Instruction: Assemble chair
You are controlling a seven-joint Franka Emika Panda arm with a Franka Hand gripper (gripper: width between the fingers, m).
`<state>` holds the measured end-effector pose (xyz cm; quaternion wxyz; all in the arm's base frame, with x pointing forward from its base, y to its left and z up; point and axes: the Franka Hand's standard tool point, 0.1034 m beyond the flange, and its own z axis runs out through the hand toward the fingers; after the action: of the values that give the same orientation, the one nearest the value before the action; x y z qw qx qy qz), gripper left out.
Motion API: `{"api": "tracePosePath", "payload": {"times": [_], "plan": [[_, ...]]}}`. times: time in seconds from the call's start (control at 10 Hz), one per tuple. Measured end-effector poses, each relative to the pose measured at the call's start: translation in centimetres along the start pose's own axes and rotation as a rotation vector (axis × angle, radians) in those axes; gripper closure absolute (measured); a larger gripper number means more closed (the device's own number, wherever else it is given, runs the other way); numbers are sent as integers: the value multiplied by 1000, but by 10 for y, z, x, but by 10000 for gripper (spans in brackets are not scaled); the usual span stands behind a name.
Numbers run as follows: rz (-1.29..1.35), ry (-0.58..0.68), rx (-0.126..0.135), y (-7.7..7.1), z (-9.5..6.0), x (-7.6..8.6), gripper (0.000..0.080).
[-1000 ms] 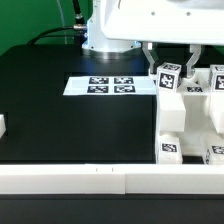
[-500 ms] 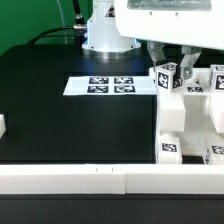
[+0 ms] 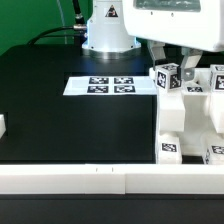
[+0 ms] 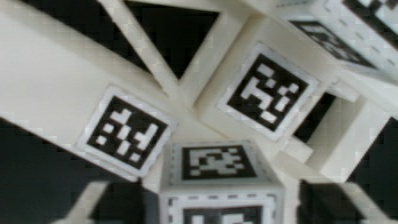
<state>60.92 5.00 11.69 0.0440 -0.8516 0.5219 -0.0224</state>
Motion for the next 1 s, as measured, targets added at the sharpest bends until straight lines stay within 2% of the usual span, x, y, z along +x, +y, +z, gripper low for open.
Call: {"api": "tracePosePath", "payload": {"times": [0.1,0.2,0.3,0.6,0.7,0.8,1.0], "plan": [[-9,1,4,0,0,0,253],[-45,8,13,-1,0,2,172],[-168,8,12,-1,0,2,154],[-391,10,11,-1,0,2,150],[-545,23,-8,0,0,2,150],[-605,23,-9,0,0,1,150],[-851,36,-32,1,0,3,150]]}}
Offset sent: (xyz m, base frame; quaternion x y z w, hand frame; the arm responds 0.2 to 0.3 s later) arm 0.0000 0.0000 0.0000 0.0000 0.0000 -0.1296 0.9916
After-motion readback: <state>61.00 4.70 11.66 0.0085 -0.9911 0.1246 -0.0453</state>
